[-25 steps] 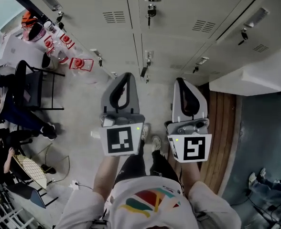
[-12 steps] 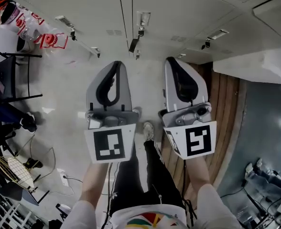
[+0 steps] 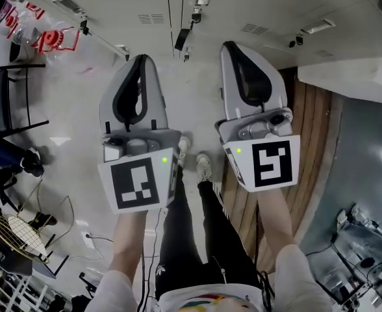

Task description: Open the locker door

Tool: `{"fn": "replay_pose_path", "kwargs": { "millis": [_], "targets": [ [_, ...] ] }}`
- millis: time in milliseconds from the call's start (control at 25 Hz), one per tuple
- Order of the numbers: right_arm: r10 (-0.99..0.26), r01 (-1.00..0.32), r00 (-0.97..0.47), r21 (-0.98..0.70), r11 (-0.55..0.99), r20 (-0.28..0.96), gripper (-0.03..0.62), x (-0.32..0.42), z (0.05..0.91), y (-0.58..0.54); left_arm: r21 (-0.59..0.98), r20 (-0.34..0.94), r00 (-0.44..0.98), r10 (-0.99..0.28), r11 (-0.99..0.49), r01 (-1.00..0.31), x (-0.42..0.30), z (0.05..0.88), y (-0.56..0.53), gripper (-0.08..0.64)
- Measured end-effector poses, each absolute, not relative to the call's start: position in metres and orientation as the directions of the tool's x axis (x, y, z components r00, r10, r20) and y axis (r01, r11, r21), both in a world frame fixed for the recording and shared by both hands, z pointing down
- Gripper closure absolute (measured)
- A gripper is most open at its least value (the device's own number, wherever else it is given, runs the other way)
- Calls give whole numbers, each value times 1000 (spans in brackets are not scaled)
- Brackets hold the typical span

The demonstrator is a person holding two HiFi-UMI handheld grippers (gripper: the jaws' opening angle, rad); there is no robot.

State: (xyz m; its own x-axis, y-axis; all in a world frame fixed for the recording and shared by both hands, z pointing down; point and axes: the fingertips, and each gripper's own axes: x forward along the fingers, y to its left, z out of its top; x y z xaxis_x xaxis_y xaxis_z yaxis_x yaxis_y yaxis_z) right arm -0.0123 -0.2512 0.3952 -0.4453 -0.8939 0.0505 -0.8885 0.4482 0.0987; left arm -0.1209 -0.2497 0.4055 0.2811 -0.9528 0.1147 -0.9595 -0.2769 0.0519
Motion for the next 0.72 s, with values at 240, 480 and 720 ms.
{"fn": "replay_pose_path", "kwargs": {
  "millis": [240,480,720],
  "targets": [
    [-889,-881,-456,117,459,47,591,-21,390,-269,62,110,286,-952,-280,-958,-120,401,-258,543],
    [-882,-880,-468,62,471,62,585,-29,406,-296,45,104,295,-950,-292,-955,-119,398,-259,541],
    [-883,-896,-443,-79,436,153,471,-27,450,-341,64,134,317,-939,-311,-948,-119,407,-255,541]
  ]
}}
